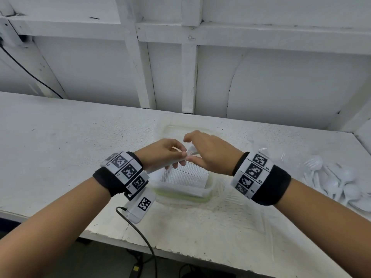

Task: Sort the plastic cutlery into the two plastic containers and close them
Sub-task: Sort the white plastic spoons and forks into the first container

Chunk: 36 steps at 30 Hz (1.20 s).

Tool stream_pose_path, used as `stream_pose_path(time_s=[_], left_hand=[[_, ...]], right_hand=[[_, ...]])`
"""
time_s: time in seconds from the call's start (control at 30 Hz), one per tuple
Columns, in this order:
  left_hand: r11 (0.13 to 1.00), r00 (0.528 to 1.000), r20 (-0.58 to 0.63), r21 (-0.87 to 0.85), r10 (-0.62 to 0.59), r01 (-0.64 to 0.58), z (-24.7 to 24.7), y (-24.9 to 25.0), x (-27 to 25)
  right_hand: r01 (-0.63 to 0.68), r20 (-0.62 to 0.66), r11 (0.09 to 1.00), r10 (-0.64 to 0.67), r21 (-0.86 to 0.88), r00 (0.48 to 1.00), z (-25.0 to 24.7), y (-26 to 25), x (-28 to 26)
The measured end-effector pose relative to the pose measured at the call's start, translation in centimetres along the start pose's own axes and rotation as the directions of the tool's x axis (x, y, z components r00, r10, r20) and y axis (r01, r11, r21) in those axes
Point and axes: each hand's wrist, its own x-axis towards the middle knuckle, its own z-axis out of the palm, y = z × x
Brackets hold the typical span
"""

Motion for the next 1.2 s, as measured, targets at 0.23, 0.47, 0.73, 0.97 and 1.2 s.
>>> stream_pose_path(time_s=[0.23,0.47,0.73,0.97,1.2], left_hand=[[0.999,0.994,0.1,0.031,-0.041,0.038,-0.5,-0.6,-0.2],[0.965,0.998,-0.053,0.262,-0.018,0.031,-2.4,-2.3,-0.2],[0.942,0.896,-0.422,0.225,-0.136,0.248,-4.3,-7.1,0.0],[0.964,0.89,-0.379,-0.028,-0.255,0.264,-3.3,-7.2,0.1],[0.96,0.883,-0.379,-0.077,-0.277,0.268,-3.2,-7.2,0.2]], right_hand=[[-0.032,0.145,0.999,0.035,-0.026,0.989,2.2,-0.4,-0.2],[-0.114,0.104,0.988,0.104,0.1,0.989,4.0,-0.4,0.1],[-0.255,0.32,0.957,0.201,0.137,0.926,6.0,-1.6,-0.6],[-0.291,0.467,0.953,0.22,0.085,0.856,5.6,-1.6,0.3],[-0.305,0.51,0.941,0.192,0.146,0.839,4.7,-1.2,1.1]])
